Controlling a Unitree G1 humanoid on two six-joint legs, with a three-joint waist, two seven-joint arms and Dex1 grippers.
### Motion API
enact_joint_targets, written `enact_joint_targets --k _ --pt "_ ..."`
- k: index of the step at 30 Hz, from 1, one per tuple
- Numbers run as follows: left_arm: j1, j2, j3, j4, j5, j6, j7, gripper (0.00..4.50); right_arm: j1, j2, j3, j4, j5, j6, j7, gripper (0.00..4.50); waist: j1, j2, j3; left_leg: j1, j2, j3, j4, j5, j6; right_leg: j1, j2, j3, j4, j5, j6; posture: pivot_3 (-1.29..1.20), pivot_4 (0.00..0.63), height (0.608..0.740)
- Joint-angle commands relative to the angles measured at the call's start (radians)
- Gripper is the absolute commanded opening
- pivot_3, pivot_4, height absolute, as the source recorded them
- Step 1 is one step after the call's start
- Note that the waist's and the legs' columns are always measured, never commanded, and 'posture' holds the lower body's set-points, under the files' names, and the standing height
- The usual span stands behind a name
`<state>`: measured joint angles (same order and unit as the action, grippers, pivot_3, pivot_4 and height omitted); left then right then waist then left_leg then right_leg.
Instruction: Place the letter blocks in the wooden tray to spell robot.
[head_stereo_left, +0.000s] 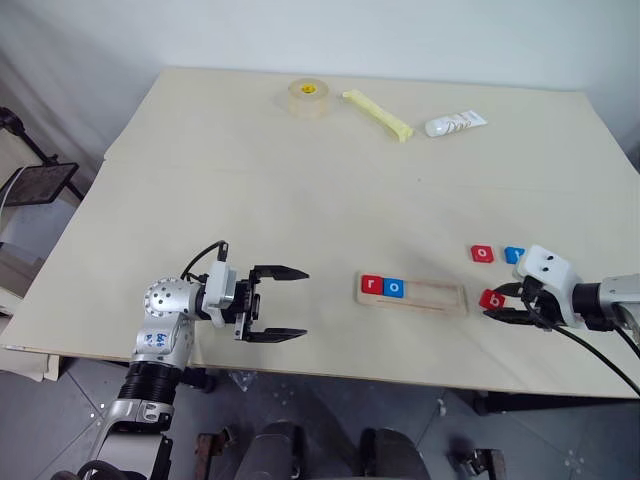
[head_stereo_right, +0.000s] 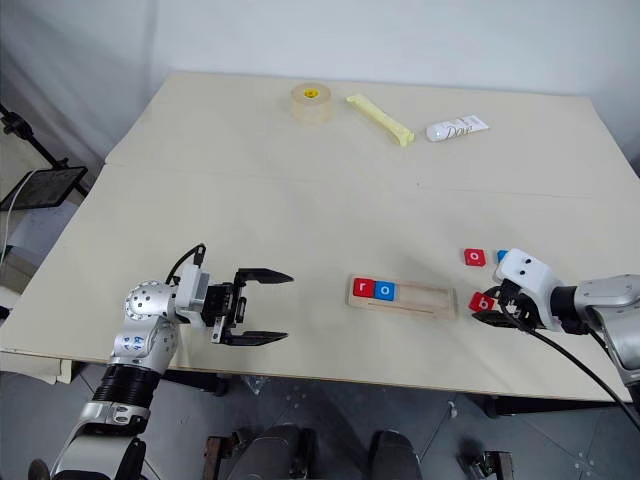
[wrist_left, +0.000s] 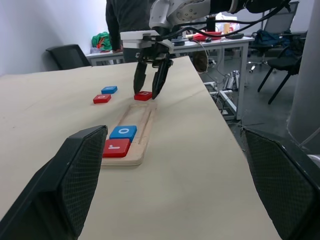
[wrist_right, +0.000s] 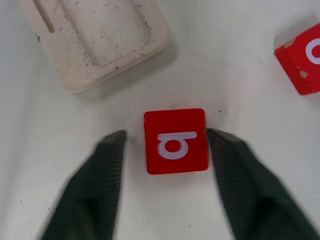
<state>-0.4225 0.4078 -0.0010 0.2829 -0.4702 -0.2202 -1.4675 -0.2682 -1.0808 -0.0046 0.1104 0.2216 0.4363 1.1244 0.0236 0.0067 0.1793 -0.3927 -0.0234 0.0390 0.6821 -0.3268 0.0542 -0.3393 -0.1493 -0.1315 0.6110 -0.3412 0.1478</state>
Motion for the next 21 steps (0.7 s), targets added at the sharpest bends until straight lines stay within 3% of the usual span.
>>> enact_joint_targets --k 1,7,10,14,21 --pt "-0.003 -0.001 0.007 -0.017 -0.015 -0.007 0.001 4.50 -0.005 -0.012 -0.028 -0.014 -0.006 0.000 0.000 1.46 0.000 0.000 0.000 0.000 0.000 0.000 0.000 0.000 0.000 0.000 0.000 0.000 0.000 0.000 0.000 0.00 0.150 0.740" --pt "-0.036 -0.013 0.006 0.031 -0.007 -0.023 -0.005 4.50 -0.110 -0.079 -0.031 -0.130 0.012 0.088 0.049 1.46 -0.001 0.003 0.002 0.000 0.000 0.001 0.000 0.000 0.000 -0.001 0.000 0.001 0.000 0.000 0.000 0.00 0.150 0.740" --pt "-0.050 -0.021 0.004 0.055 -0.003 -0.034 -0.010 4.50 -0.239 -0.109 0.051 -0.192 0.008 0.178 0.129 1.46 -0.006 0.004 0.002 0.000 0.001 0.001 0.000 0.000 -0.001 -0.001 0.001 0.000 0.000 0.000 0.000 0.00 0.150 0.740" --pt "-0.067 -0.032 0.004 0.082 0.002 -0.051 -0.011 4.50 -0.370 -0.052 0.152 -0.235 0.000 0.234 0.164 1.46 -0.010 0.003 0.002 0.000 0.001 0.000 0.000 0.000 -0.001 -0.001 0.001 0.000 0.000 0.000 0.000 0.00 0.150 0.740" --pt "-0.064 -0.037 0.004 0.086 0.004 -0.067 -0.007 4.50 -0.452 0.047 0.314 -0.220 -0.082 0.196 0.188 1.46 -0.002 0.003 0.002 -0.003 0.000 -0.001 0.001 0.000 -0.001 -0.003 0.000 0.000 0.001 0.000 0.000 0.00 0.150 0.740"
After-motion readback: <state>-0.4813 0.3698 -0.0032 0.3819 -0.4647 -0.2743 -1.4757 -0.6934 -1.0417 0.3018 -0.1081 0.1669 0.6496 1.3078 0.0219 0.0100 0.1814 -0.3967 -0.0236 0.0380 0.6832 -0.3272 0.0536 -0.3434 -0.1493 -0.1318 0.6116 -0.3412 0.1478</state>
